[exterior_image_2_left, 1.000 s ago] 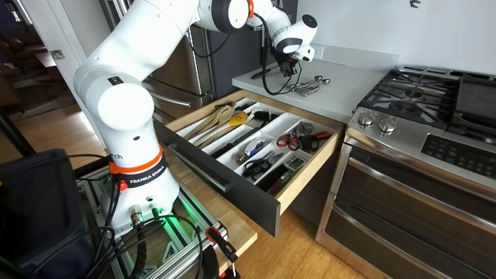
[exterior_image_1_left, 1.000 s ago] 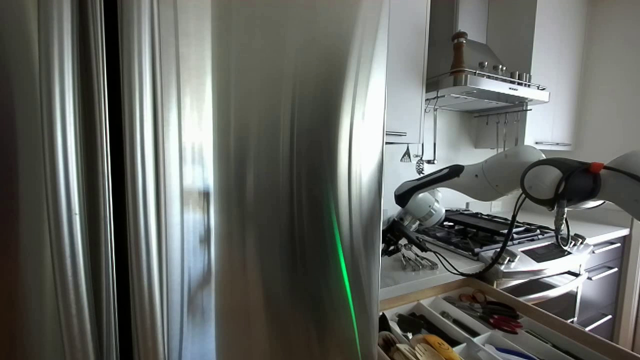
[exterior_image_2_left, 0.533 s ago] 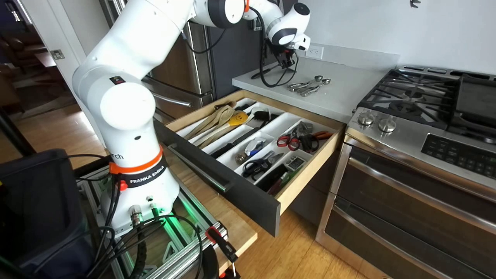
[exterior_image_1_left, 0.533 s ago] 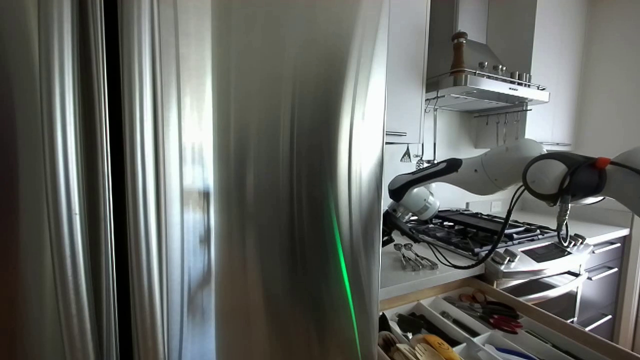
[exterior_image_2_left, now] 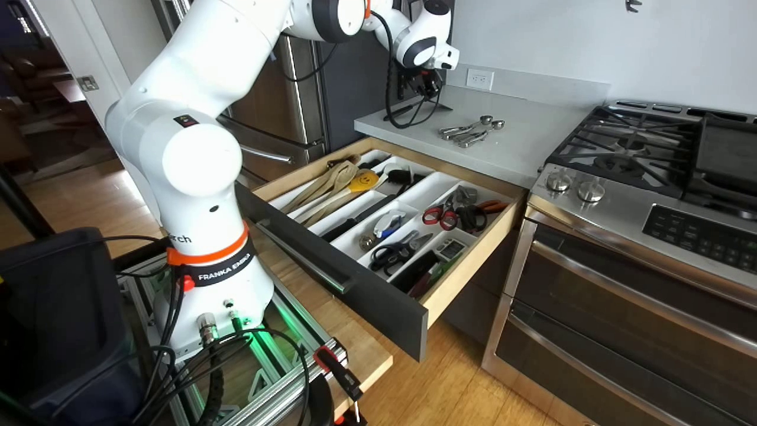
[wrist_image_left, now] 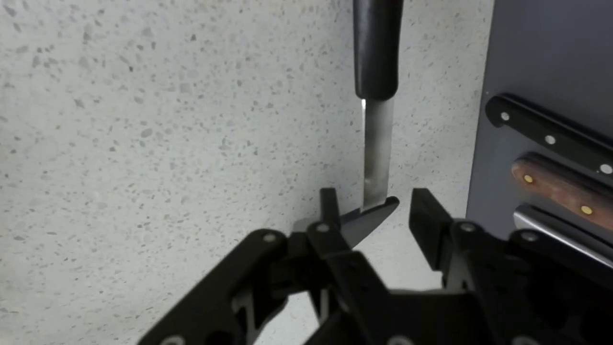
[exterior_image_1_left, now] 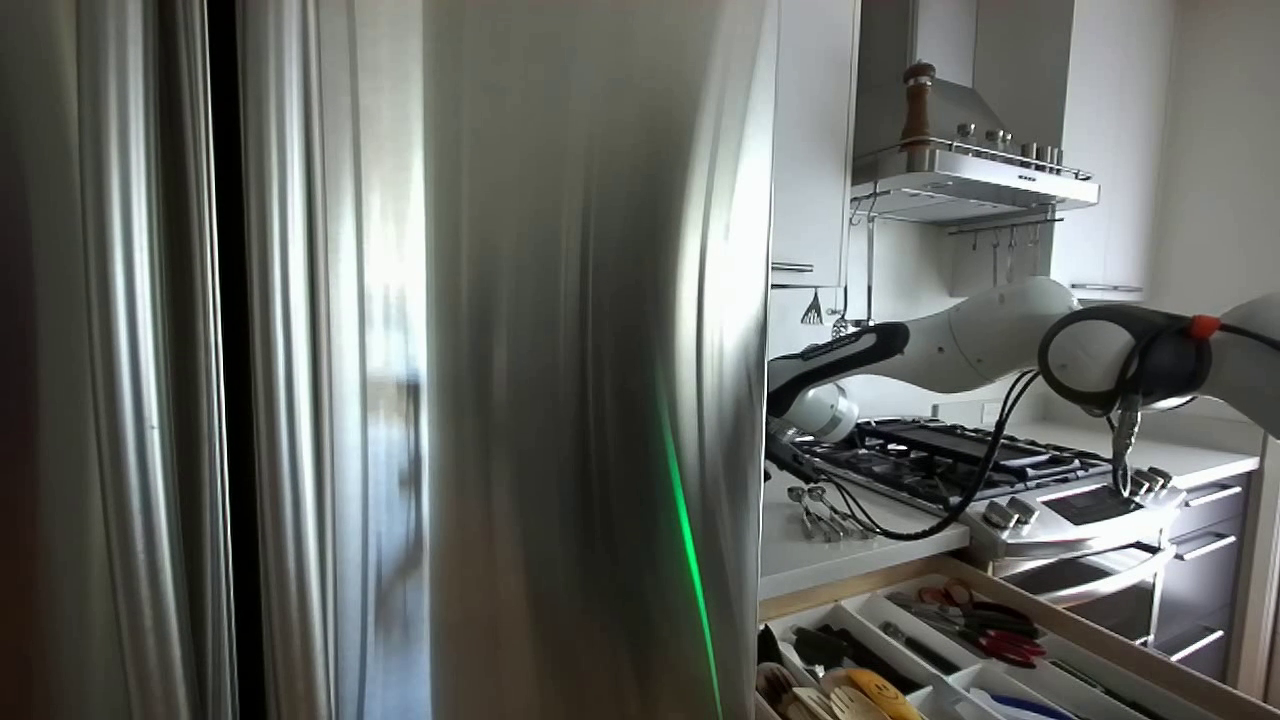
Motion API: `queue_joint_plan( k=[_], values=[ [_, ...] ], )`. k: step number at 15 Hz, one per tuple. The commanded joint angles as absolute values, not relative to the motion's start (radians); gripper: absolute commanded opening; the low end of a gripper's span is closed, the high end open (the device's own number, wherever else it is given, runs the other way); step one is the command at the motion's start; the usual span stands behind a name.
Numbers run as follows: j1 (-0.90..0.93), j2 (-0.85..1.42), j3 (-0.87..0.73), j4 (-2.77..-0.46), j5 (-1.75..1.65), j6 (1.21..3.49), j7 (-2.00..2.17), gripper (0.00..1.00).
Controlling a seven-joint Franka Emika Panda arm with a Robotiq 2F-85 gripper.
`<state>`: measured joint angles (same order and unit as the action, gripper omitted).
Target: Move the metal and black object from the drawer to the counter
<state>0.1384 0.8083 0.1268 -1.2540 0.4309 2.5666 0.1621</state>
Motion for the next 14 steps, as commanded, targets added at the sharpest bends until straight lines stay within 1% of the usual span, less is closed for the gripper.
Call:
queue_joint_plan(
  k=[1, 4, 5, 6, 7, 9, 10, 12, 13, 14],
  values=[
    [0.196, 0.838, 0.075, -1.218, 0.329, 2.597, 0.289, 0.44],
    [0.23, 0.856, 0.036, -1.198, 0.268, 2.593, 0.375, 0.42],
    [0.241, 0.863, 0.021, -1.189, 0.249, 2.589, 0.406, 0.39],
    [0.249, 0.872, 0.011, -1.179, 0.235, 2.583, 0.431, 0.4],
    [0.25, 0.881, 0.01, -1.169, 0.232, 2.579, 0.447, 0.38],
    [0.255, 0.901, 0.006, -1.145, 0.224, 2.583, 0.476, 0.41],
    [0.249, 0.911, 0.02, -1.134, 0.232, 2.591, 0.472, 0.49],
    [0.247, 0.93, 0.033, -1.11, 0.241, 2.598, 0.469, 0.47],
    [0.247, 0.939, 0.038, -1.097, 0.241, 2.595, 0.468, 0.5],
    [0.248, 0.948, 0.04, -1.084, 0.241, 2.592, 0.469, 0.47]
  ],
)
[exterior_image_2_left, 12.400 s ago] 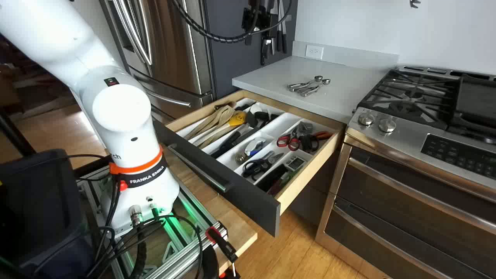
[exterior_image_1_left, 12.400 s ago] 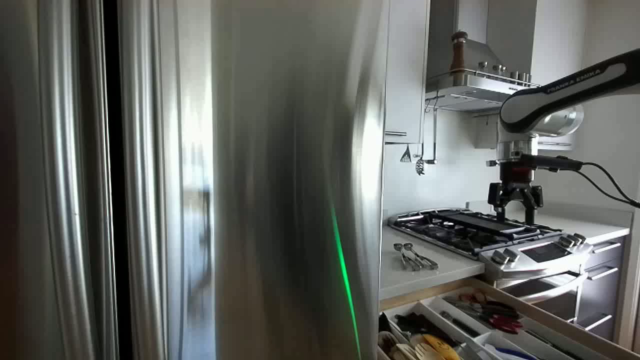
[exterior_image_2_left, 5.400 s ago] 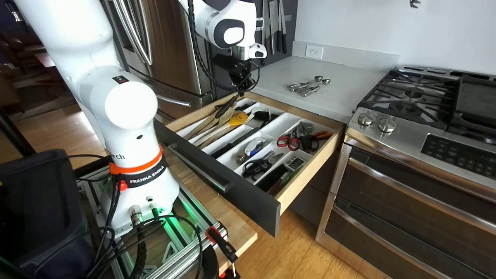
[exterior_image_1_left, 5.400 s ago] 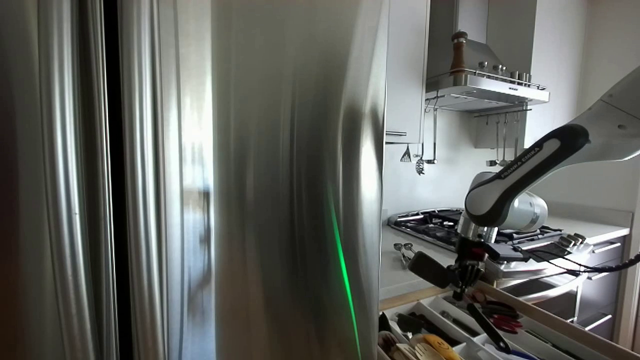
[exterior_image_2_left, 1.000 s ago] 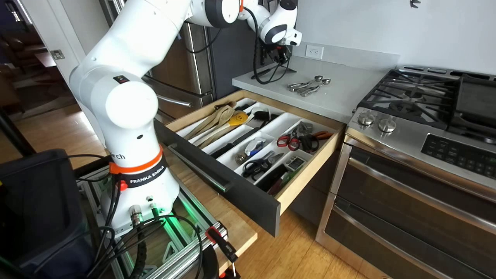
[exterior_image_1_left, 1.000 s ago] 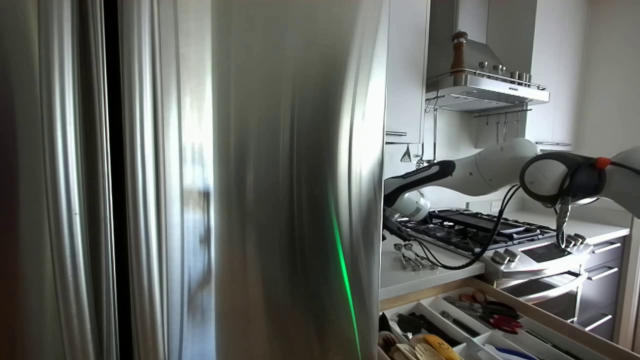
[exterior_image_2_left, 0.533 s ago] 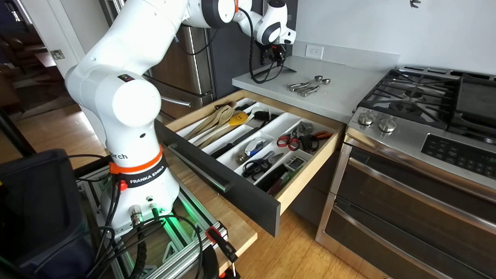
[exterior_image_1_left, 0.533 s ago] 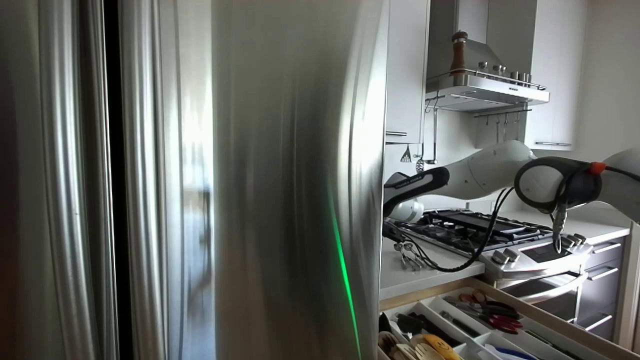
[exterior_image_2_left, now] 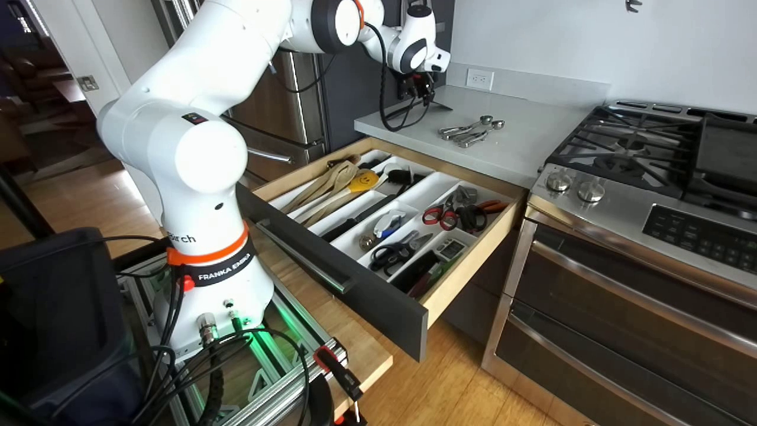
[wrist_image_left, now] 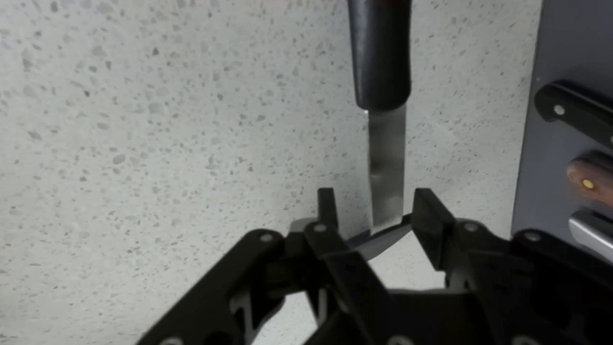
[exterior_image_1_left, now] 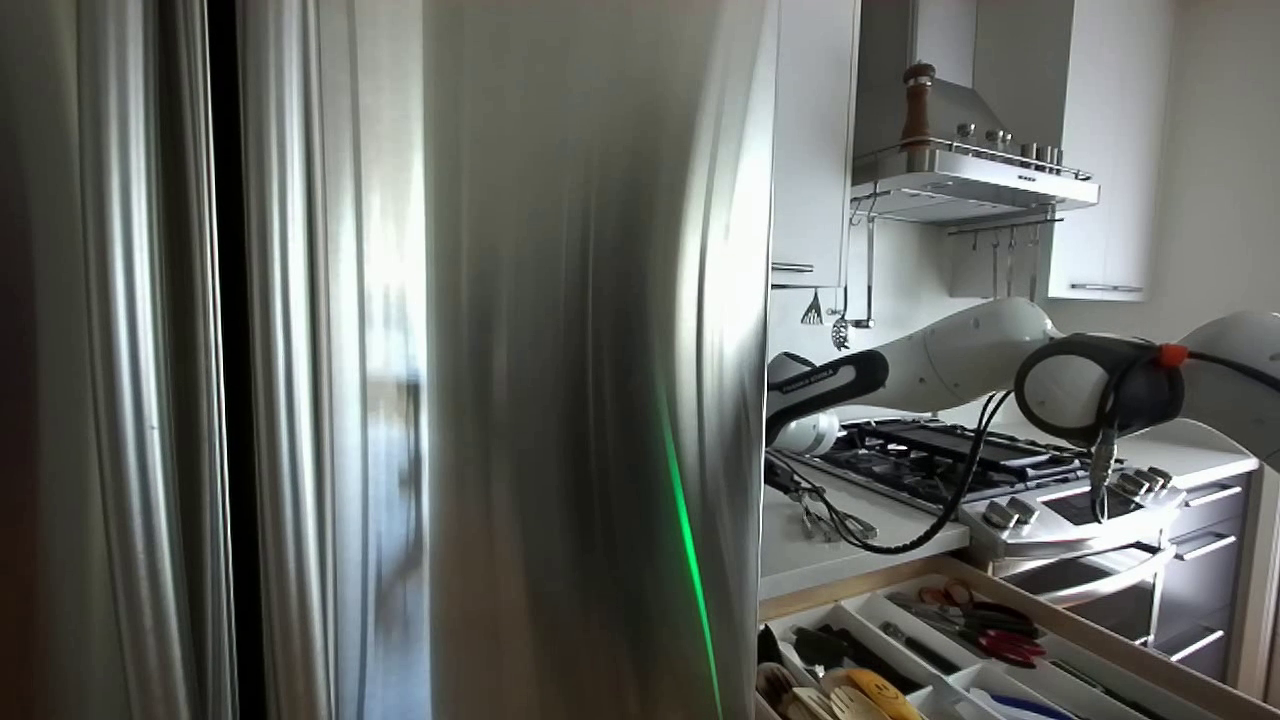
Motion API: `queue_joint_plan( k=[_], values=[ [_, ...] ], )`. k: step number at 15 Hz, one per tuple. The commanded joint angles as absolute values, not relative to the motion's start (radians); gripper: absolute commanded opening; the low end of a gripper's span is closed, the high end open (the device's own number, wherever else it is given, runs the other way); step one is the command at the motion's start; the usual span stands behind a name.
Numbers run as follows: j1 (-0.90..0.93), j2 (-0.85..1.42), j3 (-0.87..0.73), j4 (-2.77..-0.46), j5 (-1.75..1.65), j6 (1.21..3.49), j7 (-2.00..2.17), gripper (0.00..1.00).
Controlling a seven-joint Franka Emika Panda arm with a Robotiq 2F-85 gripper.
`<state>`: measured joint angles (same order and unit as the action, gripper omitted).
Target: Move the metal and black object from the drawer to the counter
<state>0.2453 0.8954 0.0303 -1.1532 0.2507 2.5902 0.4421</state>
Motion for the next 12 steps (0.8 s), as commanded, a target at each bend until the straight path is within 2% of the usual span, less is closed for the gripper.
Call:
queue_joint_plan(
  k=[1, 4, 5, 6, 7, 8, 9, 12],
  values=[
    [0.249, 0.955, 0.042, -1.074, 0.24, 2.591, 0.47, 0.45],
    [0.253, 0.981, 0.048, -1.041, 0.24, 2.584, 0.469, 0.33],
    [0.253, 0.989, 0.05, -1.032, 0.241, 2.584, 0.469, 0.33],
    [0.253, 0.995, 0.053, -1.027, 0.242, 2.583, 0.469, 0.18],
    [0.254, 0.999, 0.053, -1.021, 0.241, 2.582, 0.468, 0.08],
    [0.254, 1.003, 0.053, -1.015, 0.24, 2.583, 0.468, 0.08],
    [0.254, 1.005, 0.054, -1.013, 0.24, 2.582, 0.466, 0.01],
    [0.252, 1.003, 0.058, -1.004, 0.24, 2.578, 0.461, 0.05]
  ],
)
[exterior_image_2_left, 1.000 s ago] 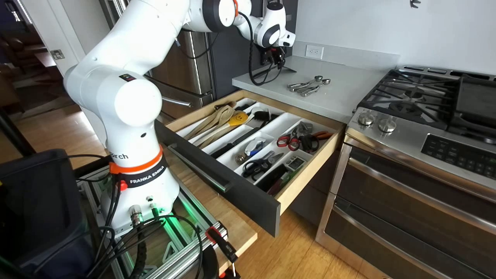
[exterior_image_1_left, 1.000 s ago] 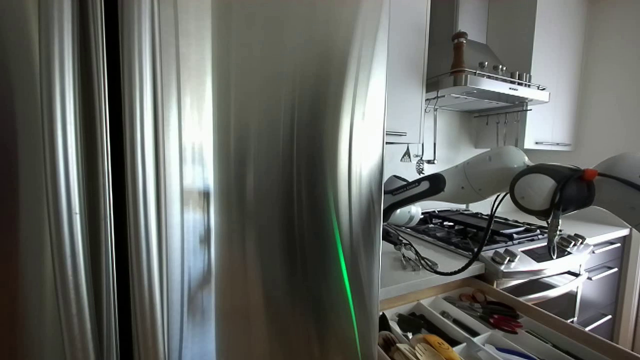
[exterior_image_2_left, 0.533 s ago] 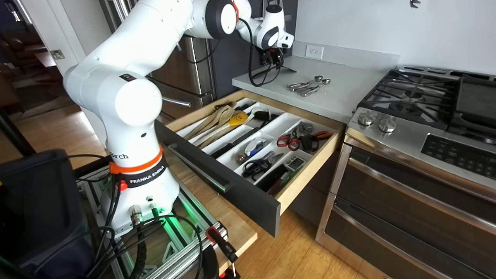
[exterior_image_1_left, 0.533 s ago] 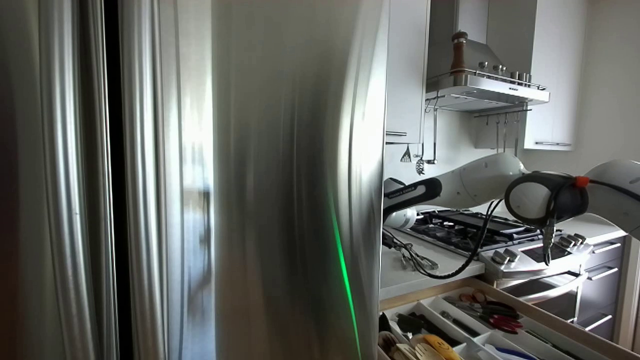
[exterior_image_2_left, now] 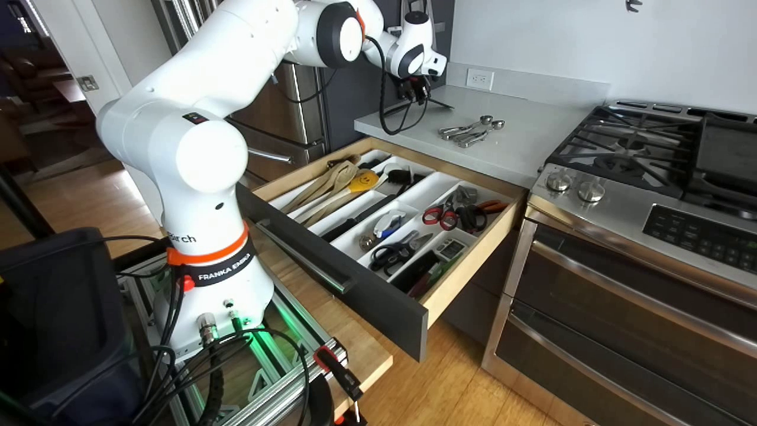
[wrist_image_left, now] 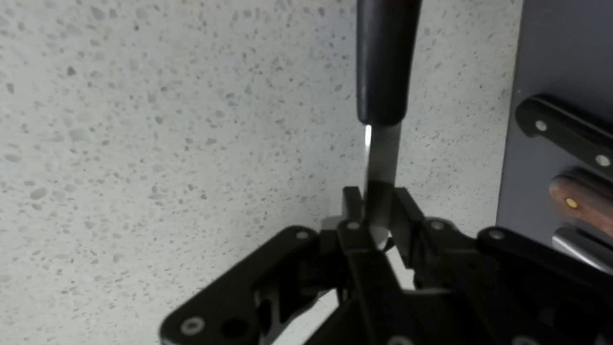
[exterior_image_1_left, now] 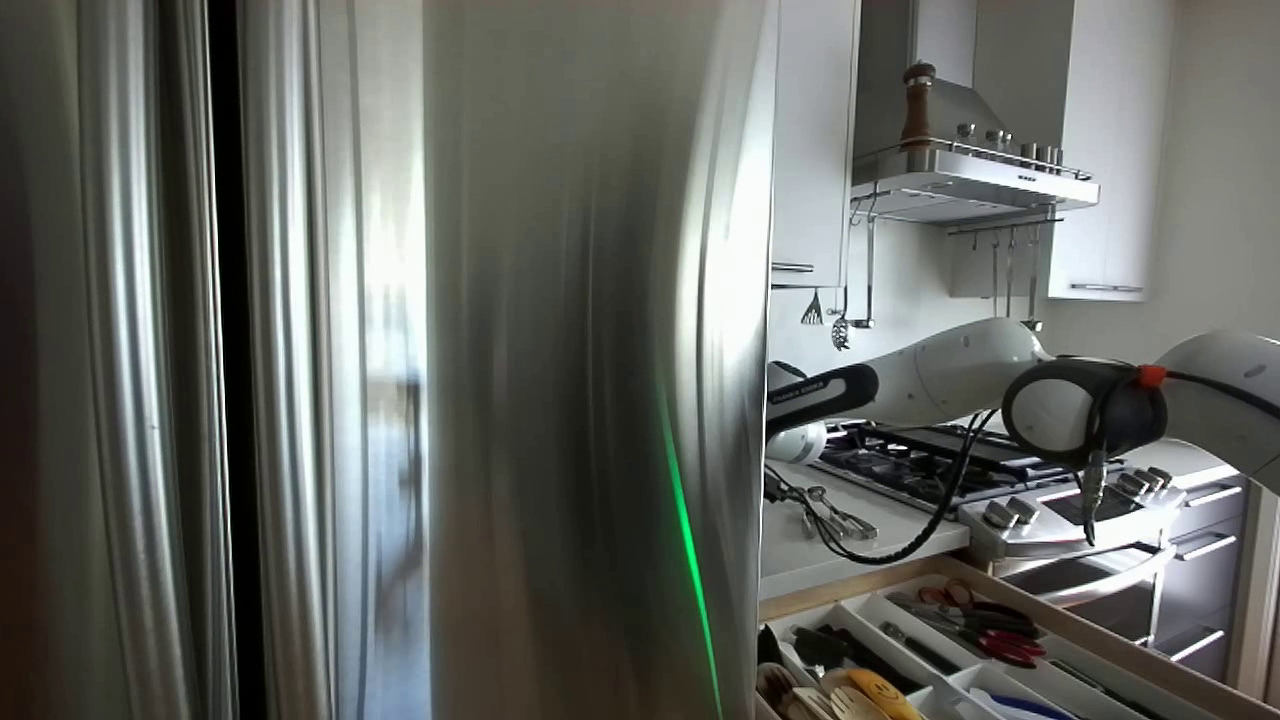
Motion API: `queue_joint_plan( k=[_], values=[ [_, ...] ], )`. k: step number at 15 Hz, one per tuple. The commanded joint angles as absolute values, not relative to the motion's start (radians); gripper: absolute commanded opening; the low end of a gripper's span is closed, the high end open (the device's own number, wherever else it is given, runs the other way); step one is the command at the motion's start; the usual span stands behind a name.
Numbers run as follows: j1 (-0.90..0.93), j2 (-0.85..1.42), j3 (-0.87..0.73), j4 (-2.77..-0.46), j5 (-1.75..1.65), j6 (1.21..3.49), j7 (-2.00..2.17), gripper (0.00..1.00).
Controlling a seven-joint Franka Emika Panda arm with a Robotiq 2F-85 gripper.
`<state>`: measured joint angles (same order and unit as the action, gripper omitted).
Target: Move the metal and black object from the drawer to the counter
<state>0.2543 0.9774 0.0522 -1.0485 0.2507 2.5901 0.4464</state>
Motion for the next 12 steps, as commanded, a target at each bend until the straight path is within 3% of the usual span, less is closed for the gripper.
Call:
queue_joint_plan(
  k=[1, 6, 12],
  values=[
    [0.253, 0.995, 0.056, -1.007, 0.238, 2.575, 0.461, 0.04],
    [0.255, 0.936, 0.03, -1.047, 0.216, 2.544, 0.462, 0.01],
    [0.321, 0.902, -0.129, -1.062, 0.018, 2.471, 0.501, 0.01]
  ],
)
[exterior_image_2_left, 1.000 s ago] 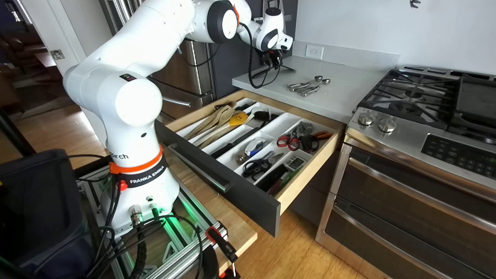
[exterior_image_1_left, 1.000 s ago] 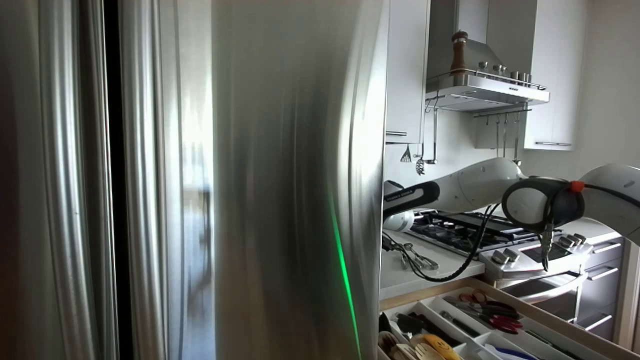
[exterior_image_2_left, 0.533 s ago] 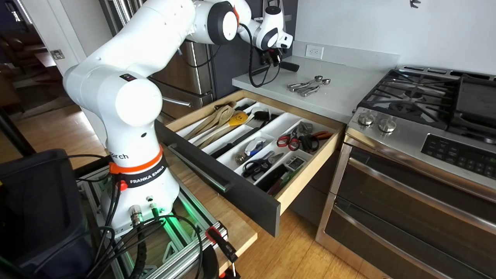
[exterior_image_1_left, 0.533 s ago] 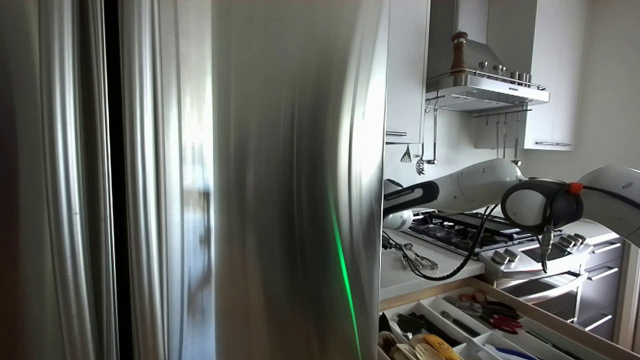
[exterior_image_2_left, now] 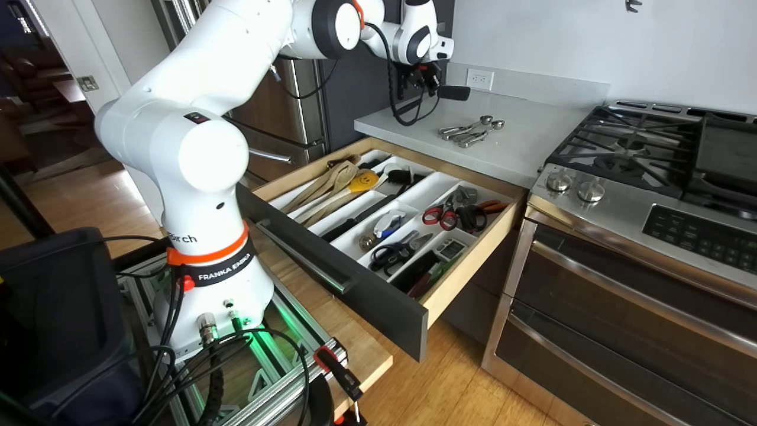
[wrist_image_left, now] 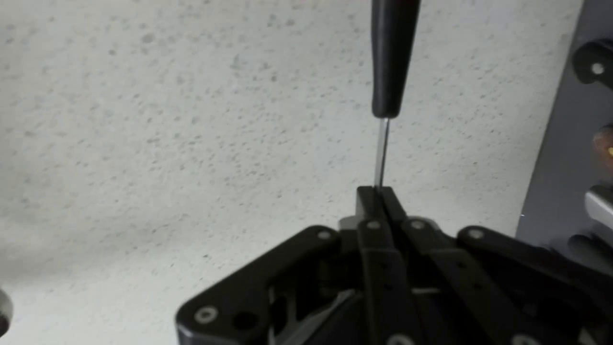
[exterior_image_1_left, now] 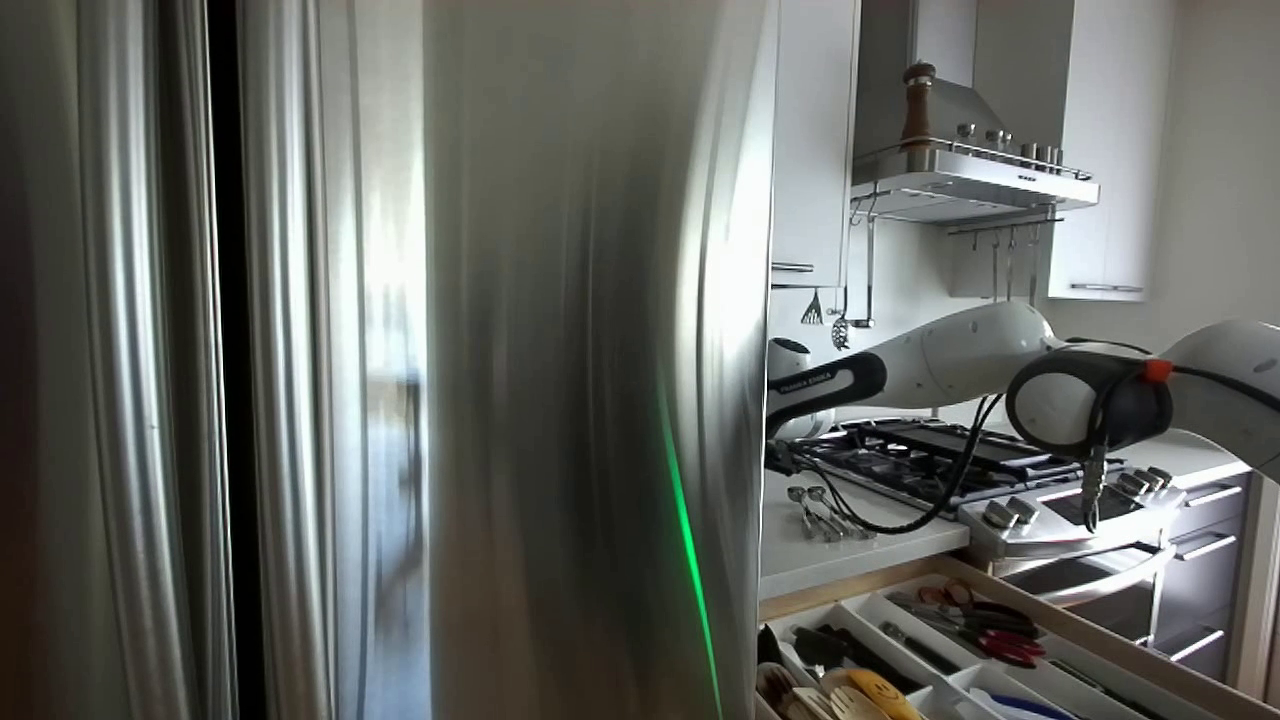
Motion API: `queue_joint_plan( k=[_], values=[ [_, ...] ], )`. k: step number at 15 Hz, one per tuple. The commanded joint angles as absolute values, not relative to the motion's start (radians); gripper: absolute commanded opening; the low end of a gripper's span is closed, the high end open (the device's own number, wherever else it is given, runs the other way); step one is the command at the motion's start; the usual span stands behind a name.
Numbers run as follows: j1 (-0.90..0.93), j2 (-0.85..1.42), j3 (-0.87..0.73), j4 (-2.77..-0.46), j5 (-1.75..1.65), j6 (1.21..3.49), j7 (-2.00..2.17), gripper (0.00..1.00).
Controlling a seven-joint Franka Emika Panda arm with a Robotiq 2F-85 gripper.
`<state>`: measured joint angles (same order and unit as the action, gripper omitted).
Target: Move the metal and black object from the drawer to the counter
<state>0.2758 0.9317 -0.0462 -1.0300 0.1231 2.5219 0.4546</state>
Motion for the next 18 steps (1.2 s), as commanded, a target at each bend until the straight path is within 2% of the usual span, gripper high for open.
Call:
queue_joint_plan(
  k=[1, 18],
  values=[
    [0.336, 0.907, -0.152, -1.056, -0.022, 2.449, 0.51, 0.01],
    [0.631, 1.006, -0.487, -0.931, -0.58, 2.061, 0.584, 0.01]
  ],
)
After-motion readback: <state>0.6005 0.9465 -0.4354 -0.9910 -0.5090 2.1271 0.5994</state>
